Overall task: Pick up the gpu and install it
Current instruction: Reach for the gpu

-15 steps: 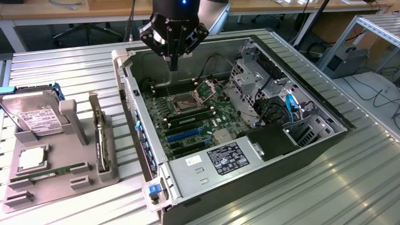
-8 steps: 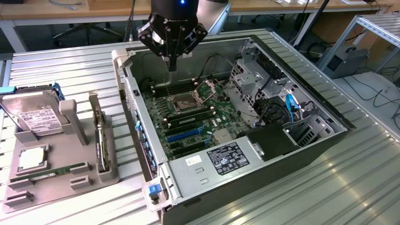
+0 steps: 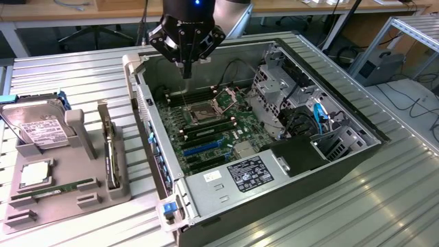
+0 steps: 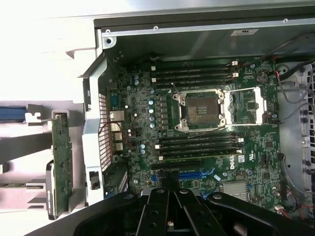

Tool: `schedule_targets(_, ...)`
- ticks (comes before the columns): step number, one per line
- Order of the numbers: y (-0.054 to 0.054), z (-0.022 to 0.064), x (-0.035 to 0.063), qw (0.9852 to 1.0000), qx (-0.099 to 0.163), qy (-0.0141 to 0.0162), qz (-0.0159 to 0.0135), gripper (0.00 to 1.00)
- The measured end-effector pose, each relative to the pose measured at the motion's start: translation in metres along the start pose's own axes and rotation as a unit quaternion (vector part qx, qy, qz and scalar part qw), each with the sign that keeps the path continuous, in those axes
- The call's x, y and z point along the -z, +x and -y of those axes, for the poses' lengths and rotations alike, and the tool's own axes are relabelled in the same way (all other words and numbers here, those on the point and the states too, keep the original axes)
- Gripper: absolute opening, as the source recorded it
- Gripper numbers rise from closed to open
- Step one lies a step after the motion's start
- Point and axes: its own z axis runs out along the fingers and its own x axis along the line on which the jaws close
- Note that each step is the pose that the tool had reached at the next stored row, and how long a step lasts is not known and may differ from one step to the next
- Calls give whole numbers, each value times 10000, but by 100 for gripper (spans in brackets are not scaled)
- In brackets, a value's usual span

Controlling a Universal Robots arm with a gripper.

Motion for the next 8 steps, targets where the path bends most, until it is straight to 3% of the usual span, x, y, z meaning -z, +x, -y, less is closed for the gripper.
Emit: schedule_targets(8,42,3,1,10000,0,0,0,11)
